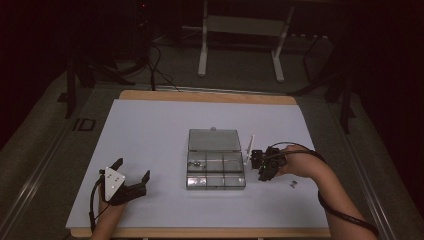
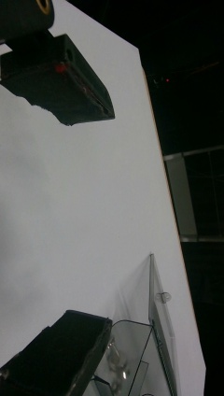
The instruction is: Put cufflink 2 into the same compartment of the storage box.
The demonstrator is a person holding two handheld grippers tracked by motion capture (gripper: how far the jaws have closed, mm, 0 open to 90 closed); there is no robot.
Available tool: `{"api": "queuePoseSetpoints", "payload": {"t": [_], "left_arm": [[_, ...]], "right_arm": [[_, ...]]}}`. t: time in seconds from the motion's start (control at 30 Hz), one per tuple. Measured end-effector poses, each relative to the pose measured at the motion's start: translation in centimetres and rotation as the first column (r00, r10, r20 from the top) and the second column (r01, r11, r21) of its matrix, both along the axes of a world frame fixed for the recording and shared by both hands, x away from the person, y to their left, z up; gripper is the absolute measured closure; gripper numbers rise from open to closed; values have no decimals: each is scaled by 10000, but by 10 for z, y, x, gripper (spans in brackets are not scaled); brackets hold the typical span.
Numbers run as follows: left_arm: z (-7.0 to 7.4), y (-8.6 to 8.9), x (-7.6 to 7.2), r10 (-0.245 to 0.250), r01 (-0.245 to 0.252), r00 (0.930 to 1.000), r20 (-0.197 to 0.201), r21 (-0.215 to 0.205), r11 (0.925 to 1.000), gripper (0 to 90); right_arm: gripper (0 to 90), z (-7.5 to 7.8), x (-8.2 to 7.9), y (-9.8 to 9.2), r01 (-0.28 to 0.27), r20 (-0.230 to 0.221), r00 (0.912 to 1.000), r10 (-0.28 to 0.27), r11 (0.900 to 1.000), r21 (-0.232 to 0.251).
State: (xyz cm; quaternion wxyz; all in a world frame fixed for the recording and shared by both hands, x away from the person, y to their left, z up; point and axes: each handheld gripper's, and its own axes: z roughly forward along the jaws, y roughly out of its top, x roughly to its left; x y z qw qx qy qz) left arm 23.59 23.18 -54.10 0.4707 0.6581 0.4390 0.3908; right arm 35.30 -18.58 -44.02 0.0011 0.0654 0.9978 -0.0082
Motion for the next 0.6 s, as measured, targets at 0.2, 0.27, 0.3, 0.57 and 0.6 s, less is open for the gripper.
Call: {"api": "queuePoseSetpoints", "payload": {"t": [0.2,0.27,0.3,0.57,0.6], "left_arm": [[0,0,0,-7,7,10000,3,1,10000,39],[0,0,0,-1,1,10000,0,3,10000,39],[0,0,0,-2,2,10000,1,-2,10000,39],[0,0,0,-16,16,10000,10,-21,10000,39],[0,0,0,-16,16,10000,10,-21,10000,39]], "right_arm": [[750,10,-2,17,-257,115,9996,255,9996,143],[750,14,-3,24,-410,210,9989,408,9991,103],[750,15,-3,27,-484,238,9986,481,9988,104],[750,25,-5,51,-796,318,9964,790,9967,179],[750,25,-5,51,-796,318,9964,790,9967,179]]}}
